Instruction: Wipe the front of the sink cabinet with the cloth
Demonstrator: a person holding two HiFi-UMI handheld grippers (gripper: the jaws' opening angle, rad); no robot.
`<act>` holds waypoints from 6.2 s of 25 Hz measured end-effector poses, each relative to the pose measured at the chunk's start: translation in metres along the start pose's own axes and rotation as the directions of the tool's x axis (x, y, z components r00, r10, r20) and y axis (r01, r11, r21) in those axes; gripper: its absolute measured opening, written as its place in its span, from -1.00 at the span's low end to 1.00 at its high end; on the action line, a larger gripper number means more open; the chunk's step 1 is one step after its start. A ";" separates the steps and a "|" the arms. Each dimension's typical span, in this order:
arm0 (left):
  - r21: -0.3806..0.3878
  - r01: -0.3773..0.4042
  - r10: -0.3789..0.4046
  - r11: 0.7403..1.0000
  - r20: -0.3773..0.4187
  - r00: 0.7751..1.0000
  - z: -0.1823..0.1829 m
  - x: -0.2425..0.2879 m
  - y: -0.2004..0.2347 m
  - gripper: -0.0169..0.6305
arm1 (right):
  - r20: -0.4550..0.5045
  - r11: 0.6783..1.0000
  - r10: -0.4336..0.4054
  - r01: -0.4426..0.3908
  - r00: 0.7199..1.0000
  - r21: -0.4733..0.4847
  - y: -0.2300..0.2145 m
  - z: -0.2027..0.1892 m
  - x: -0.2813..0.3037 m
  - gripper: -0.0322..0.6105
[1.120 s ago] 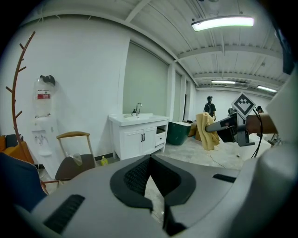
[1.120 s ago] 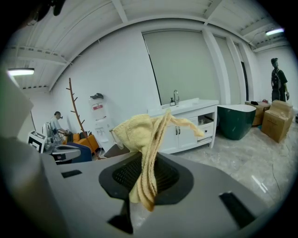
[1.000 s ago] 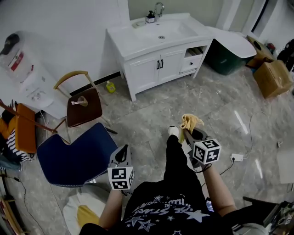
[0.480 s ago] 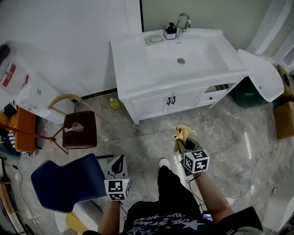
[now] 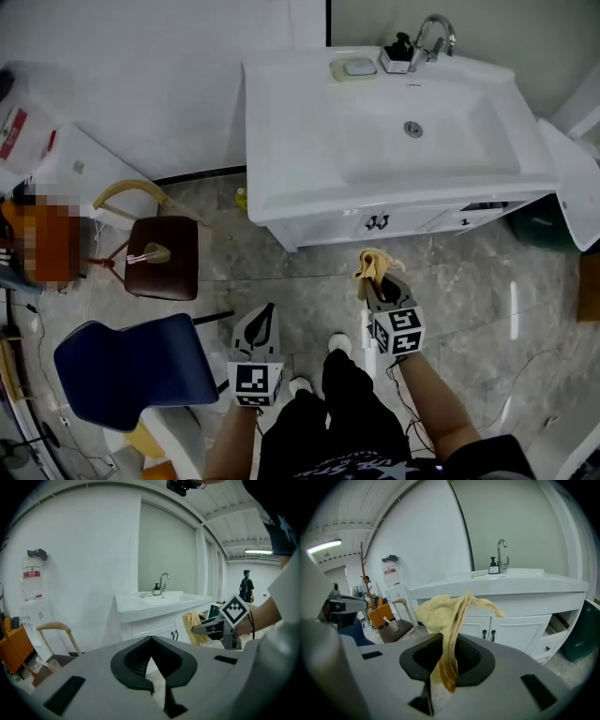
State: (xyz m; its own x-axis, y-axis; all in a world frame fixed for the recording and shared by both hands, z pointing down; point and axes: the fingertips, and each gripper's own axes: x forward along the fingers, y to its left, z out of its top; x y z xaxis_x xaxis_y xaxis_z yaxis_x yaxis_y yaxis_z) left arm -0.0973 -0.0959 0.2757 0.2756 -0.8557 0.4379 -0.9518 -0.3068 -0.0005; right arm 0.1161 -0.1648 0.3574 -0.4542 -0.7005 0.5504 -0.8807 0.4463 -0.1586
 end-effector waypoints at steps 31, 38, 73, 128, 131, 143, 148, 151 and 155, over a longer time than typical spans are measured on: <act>0.031 -0.079 0.059 0.996 0.425 0.903 -0.186 0.141 0.096 -0.91 | 0.437 0.963 0.122 0.001 0.891 -0.270 0.118 -0.031 0.258 -0.66; 0.075 -0.063 0.024 0.995 0.438 0.899 -0.193 0.146 0.078 -0.91 | 0.491 0.970 0.075 0.052 0.868 -0.239 0.089 -0.024 0.248 -0.66; -0.019 -0.090 0.091 0.996 0.370 0.924 -0.218 0.164 0.091 -0.91 | 0.447 0.984 0.149 -0.088 0.882 -0.153 0.076 -0.078 0.247 -0.65; 0.035 -0.104 0.093 0.994 0.230 0.969 -0.303 0.202 0.102 -0.91 | 0.272 0.940 0.197 -0.103 0.942 -0.324 0.063 -0.167 0.344 -0.65; 0.072 -0.093 0.074 0.993 0.229 0.971 -0.299 0.211 0.091 -0.91 | 0.308 0.959 0.158 -0.071 0.938 -0.274 0.034 -0.166 0.336 -0.65; 0.135 0.039 -0.072 0.990 0.247 0.966 -0.266 0.254 0.029 -0.91 | 0.365 0.980 -0.095 0.152 0.926 -0.129 -0.113 -0.181 0.285 -0.65; 0.145 0.092 -0.125 0.985 0.236 0.964 -0.268 0.266 0.005 -0.91 | 0.381 0.977 -0.149 0.196 0.912 -0.088 -0.147 -0.187 0.268 -0.65; 0.142 0.099 -0.130 0.985 0.227 0.965 -0.274 0.266 0.007 -0.91 | 0.375 0.972 -0.174 0.220 0.910 -0.082 -0.151 -0.193 0.266 -0.65; 0.106 0.041 -0.062 0.994 0.204 0.977 -0.291 0.260 0.041 -0.91 | 0.358 0.976 -0.106 0.165 0.928 -0.139 -0.118 -0.199 0.278 -0.65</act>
State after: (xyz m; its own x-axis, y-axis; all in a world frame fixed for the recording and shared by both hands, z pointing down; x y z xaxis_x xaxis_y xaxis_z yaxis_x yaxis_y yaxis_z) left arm -0.1037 -0.2098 0.6506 0.3559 -0.9021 0.2440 -0.9200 -0.3840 -0.0779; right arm 0.1211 -0.3014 0.6920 -0.3760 -0.8965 0.2342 -0.9163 0.3974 0.0500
